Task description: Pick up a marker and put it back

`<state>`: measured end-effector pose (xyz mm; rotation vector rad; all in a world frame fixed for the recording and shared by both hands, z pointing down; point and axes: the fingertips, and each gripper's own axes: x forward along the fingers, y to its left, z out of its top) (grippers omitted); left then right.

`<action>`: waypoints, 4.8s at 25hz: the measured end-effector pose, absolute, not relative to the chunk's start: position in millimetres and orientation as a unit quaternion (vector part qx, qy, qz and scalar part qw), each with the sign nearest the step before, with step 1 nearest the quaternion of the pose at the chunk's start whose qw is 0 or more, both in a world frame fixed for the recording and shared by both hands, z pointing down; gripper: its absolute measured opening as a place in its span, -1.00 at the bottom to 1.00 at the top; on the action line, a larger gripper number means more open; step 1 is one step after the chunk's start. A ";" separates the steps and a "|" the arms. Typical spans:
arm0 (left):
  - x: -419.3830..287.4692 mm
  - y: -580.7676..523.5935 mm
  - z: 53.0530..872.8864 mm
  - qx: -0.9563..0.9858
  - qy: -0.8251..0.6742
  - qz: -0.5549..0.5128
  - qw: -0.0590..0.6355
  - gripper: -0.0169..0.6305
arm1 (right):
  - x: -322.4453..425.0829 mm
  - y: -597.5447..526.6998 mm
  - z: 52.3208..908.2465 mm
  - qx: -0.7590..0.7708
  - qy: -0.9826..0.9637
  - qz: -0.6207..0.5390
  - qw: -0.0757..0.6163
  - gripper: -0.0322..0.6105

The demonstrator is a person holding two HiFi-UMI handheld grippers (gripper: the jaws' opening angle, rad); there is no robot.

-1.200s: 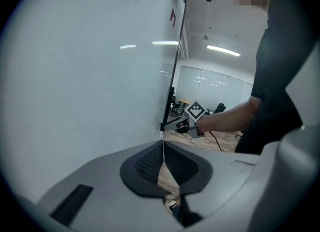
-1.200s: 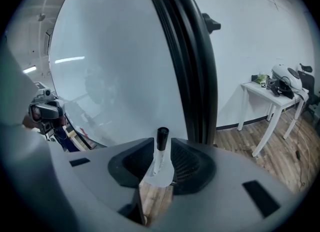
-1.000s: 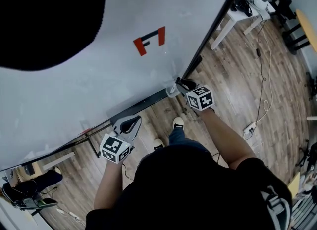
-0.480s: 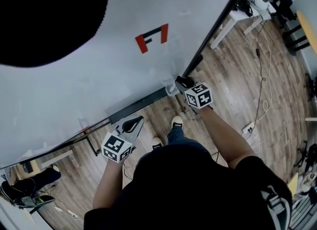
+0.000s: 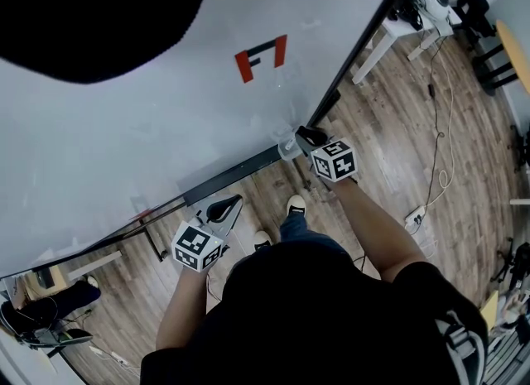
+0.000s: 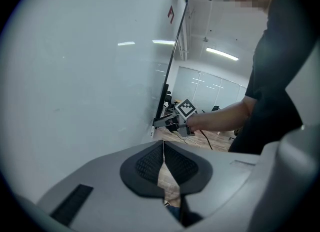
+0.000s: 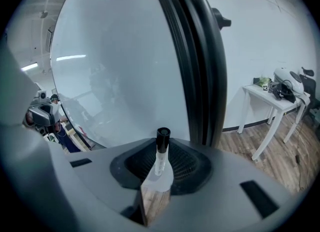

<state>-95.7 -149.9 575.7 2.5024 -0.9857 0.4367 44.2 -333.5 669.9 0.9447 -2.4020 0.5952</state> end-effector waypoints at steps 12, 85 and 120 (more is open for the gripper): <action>-97.6 -139.7 562.8 0.906 -0.350 0.143 0.190 -0.91 | 51.2 -321.4 619.1 0.372 -0.884 0.185 0.214 -0.69; -127.9 -151.2 543.0 0.896 -0.388 0.131 0.171 -0.91 | 63.9 -293.9 581.4 0.370 -0.894 0.160 0.194 -0.69; -126.0 -147.5 558.7 0.883 -0.401 0.129 0.206 -0.91 | 47.9 -318.1 672.4 0.343 -0.884 0.175 0.265 -0.63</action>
